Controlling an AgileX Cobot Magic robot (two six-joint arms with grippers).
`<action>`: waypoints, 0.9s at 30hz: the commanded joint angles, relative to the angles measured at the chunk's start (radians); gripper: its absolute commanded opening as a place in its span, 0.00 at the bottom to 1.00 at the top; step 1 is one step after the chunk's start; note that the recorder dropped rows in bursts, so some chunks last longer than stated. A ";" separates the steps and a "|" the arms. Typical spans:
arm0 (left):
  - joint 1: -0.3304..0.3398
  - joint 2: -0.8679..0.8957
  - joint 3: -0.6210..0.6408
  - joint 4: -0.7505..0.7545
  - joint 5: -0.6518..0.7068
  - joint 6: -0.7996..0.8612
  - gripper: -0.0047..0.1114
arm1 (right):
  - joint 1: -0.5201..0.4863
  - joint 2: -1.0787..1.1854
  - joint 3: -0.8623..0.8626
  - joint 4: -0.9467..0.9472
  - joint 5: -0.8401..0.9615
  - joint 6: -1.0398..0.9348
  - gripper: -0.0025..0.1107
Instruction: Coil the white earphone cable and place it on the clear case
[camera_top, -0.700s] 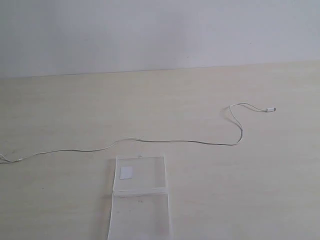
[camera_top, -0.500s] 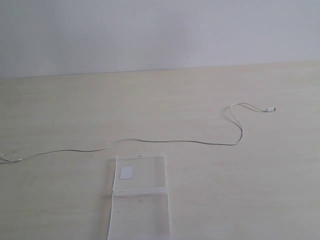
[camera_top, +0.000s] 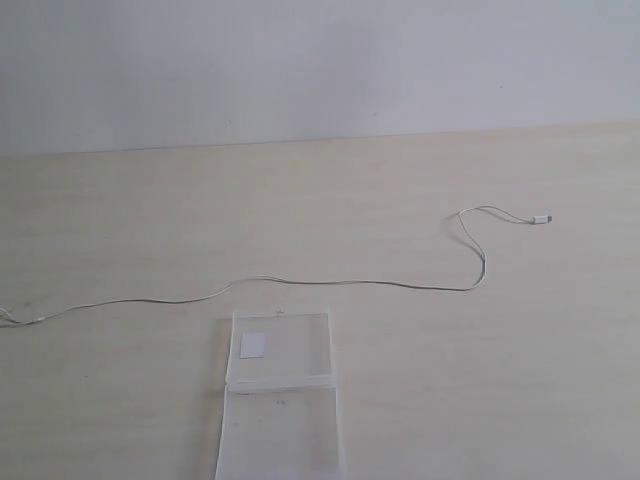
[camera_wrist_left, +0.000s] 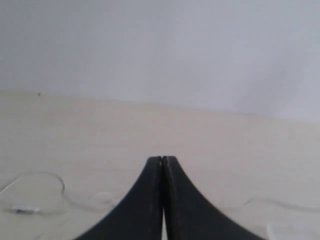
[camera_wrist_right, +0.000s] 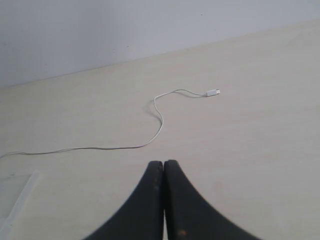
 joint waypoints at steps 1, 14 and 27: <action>0.001 -0.005 -0.153 -0.011 0.006 -0.081 0.04 | -0.005 -0.005 0.004 -0.008 -0.004 -0.009 0.02; 0.001 0.039 -0.259 -0.092 -0.340 -0.108 0.04 | -0.005 -0.005 0.004 -0.008 -0.004 -0.009 0.02; -0.090 1.149 -0.853 -0.525 0.068 0.595 0.04 | -0.005 -0.005 0.004 -0.008 -0.004 -0.009 0.02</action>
